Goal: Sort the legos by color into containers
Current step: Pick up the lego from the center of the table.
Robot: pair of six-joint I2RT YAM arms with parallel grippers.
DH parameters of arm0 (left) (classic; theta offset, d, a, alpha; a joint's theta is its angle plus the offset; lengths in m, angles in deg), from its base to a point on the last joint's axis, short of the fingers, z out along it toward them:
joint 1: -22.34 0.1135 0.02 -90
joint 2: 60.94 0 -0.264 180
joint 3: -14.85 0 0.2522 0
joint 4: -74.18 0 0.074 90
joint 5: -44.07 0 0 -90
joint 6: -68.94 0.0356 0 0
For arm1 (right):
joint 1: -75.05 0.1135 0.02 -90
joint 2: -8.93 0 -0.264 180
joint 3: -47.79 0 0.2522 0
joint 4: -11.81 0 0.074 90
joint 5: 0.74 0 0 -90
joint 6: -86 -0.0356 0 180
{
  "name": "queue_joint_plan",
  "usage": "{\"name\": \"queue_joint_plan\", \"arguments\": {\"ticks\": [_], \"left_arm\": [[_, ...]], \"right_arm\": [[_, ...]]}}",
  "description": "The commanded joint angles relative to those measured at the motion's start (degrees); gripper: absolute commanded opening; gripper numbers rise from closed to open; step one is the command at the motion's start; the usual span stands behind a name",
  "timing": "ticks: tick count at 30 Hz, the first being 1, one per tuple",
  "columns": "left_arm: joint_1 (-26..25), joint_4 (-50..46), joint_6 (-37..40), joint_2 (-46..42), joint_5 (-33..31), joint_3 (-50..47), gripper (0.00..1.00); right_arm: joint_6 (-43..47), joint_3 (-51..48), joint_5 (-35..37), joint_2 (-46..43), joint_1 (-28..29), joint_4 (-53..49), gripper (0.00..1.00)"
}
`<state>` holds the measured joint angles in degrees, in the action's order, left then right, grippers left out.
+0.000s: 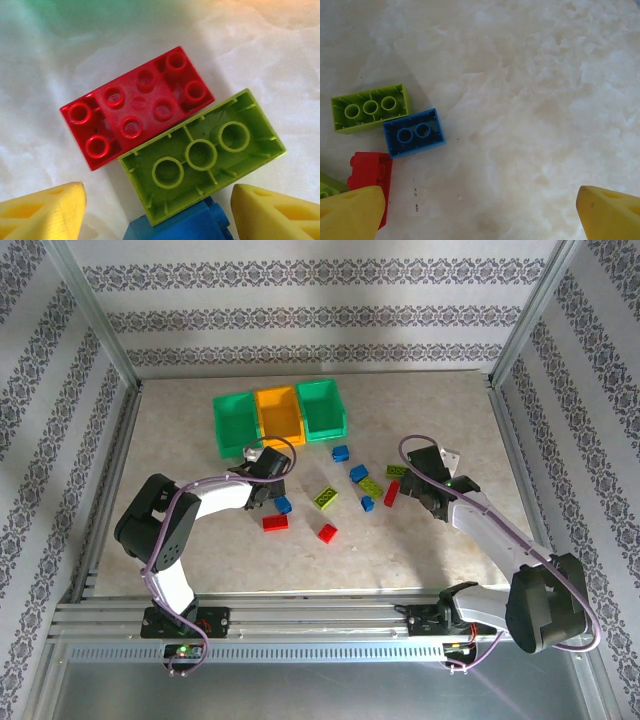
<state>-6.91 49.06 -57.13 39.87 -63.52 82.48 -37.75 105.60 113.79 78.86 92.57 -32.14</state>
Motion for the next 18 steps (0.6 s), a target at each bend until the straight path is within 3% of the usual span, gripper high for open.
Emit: {"name": "queue_joint_plan", "arguments": {"ticks": [1,5,18], "left_arm": [[-0.57,-3.1,-0.47,-2.2,-1.58,-1.42,0.74],[-0.54,-3.15,-0.49,-3.17,-1.06,-2.75,0.7],[-0.54,-1.66,-1.01,-3.19,1.08,-4.29,0.41]], "right_arm": [[-0.39,1.3,-0.12,0.8,0.68,0.31,0.98],[-0.76,1.47,-0.45,1.17,0.68,0.22,0.98],[-1.31,1.57,-0.21,-0.07,0.68,-0.79,0.98]]}}
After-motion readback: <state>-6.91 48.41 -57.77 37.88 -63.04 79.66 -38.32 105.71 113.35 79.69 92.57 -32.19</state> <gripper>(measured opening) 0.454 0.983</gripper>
